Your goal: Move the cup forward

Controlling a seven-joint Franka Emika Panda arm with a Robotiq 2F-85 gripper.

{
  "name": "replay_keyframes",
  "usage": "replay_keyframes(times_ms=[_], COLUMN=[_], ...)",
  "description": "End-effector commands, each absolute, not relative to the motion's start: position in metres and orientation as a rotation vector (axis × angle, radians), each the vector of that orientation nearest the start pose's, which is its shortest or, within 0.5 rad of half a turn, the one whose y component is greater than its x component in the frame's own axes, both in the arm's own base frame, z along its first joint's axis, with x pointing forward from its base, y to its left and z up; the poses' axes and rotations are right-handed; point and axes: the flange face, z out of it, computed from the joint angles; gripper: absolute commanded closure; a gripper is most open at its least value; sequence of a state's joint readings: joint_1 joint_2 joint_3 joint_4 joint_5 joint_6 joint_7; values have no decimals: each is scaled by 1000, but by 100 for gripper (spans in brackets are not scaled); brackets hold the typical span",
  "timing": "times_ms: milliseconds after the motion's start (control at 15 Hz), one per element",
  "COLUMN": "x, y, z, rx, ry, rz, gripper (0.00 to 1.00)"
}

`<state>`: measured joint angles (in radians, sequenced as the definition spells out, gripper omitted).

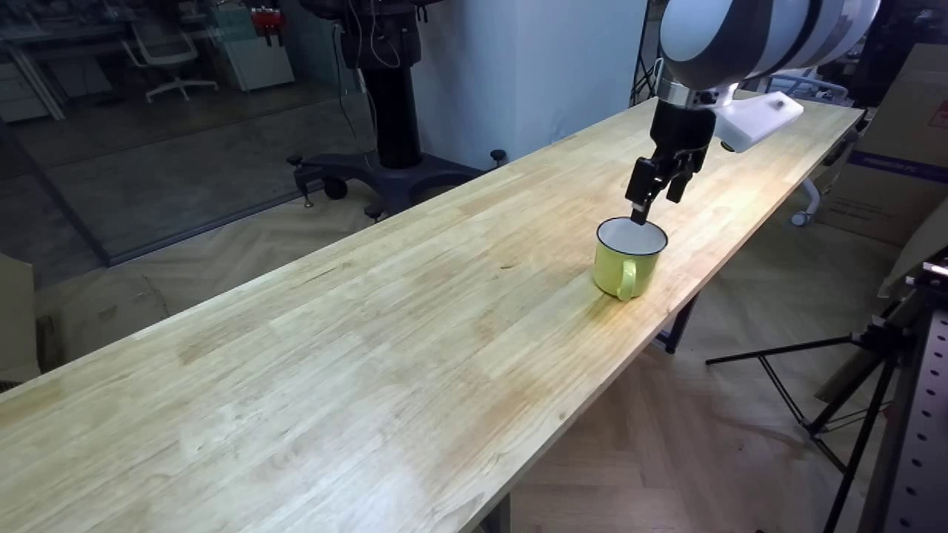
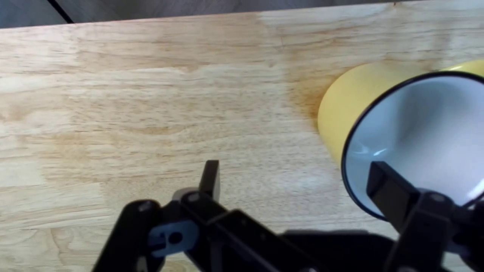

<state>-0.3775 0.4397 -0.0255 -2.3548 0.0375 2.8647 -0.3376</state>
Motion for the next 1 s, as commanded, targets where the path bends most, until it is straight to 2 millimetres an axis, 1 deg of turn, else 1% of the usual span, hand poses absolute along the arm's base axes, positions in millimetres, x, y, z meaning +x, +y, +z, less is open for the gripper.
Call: replay_keyframes(times_ms=[0,267,333,400,600,933], x=[484,490,492,494,499,507], y=[-203,-203,-203,-202,-199,-185], z=[141,132,131,130,129,129], rx=[-3154,-3147,-3149,-3154,-3163,-3161], ry=[125,103,98,90,56,-23], rz=[-53,-2,3,8,29,69], gripper=[0,0,25,25,48,82])
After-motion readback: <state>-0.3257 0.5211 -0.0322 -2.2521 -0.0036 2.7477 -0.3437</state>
